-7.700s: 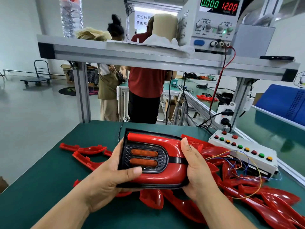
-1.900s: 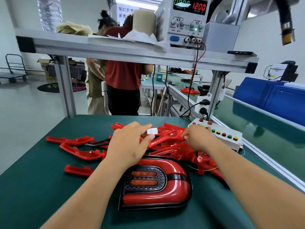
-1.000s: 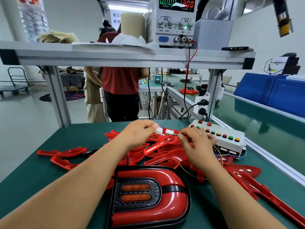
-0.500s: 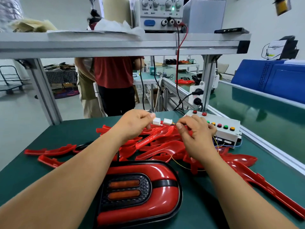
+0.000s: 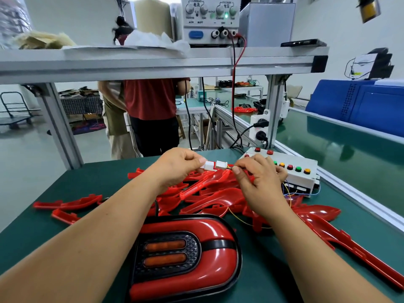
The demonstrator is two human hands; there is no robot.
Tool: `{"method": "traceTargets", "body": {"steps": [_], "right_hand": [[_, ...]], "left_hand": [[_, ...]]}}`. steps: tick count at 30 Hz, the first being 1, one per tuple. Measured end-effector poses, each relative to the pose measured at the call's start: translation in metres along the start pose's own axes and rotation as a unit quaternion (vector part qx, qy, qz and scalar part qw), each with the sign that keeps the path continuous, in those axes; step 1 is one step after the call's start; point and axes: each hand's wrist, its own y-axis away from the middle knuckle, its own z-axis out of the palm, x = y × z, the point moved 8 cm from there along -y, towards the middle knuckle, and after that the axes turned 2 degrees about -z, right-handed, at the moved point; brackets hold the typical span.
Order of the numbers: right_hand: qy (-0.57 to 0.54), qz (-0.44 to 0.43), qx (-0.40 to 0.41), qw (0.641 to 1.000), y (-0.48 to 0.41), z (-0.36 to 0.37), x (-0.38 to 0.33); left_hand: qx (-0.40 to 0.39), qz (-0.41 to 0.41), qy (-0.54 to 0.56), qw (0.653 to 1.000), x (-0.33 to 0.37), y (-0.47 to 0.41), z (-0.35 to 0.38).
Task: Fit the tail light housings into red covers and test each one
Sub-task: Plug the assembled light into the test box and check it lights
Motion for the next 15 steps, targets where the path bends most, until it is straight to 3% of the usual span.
{"method": "traceTargets", "body": {"steps": [4, 15], "right_hand": [[-0.035, 0.025, -0.008, 0.999, 0.000, -0.001, 0.004], [-0.011, -0.018, -0.012, 1.000, -0.001, -0.002, 0.003]], "left_hand": [[-0.035, 0.035, 0.077, 0.996, 0.006, 0.005, 0.004], [-0.047, 0.099, 0.051, 0.993, 0.021, 0.016, 0.006]]}}
